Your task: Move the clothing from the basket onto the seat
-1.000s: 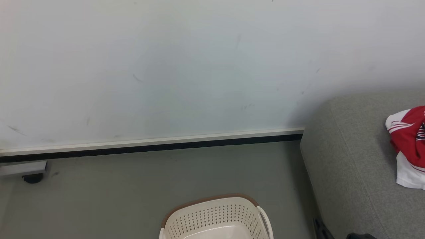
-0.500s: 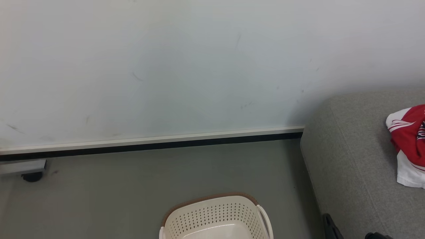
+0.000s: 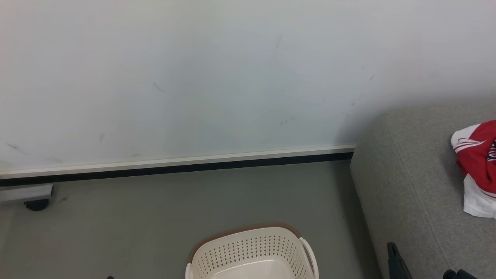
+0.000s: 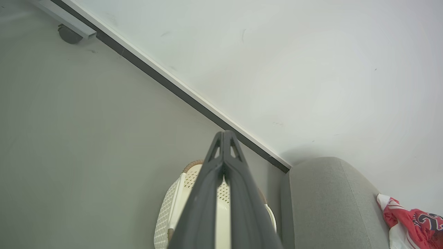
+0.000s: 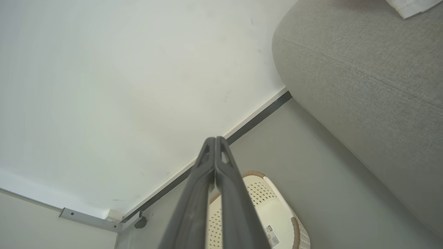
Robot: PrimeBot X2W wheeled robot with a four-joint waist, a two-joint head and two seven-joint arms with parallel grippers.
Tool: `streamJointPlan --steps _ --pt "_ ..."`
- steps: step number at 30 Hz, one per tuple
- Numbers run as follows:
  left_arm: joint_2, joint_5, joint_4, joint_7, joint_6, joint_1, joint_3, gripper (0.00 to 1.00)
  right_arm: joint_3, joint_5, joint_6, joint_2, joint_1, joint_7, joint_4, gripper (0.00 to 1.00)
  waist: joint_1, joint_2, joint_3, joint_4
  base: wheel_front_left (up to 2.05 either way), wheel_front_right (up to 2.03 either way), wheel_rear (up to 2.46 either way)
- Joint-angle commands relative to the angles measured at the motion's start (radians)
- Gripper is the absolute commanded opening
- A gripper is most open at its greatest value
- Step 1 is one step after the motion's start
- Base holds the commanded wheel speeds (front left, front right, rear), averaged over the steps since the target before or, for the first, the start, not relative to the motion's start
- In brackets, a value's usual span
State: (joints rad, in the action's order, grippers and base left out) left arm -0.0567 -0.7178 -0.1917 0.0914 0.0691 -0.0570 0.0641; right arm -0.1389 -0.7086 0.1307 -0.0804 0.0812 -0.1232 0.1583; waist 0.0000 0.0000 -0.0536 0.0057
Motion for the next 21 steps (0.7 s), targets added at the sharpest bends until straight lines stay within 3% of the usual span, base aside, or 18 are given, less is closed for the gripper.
streamJointPlan --steps 1,21 --pt "-0.003 -0.045 0.017 -0.011 0.003 0.028 0.011 0.0 0.003 -0.049 0.0 -0.011 -0.027 0.0 -0.016 0.0 0.0 0.0 0.001 0.0 0.0 0.0 0.0" --pt "-0.001 -0.282 0.031 -0.091 0.004 0.051 0.042 0.0 0.005 -0.329 0.0 -0.04 -0.043 -0.002 -0.028 0.0 0.0 0.0 0.011 -0.001 0.0 0.0 0.0"
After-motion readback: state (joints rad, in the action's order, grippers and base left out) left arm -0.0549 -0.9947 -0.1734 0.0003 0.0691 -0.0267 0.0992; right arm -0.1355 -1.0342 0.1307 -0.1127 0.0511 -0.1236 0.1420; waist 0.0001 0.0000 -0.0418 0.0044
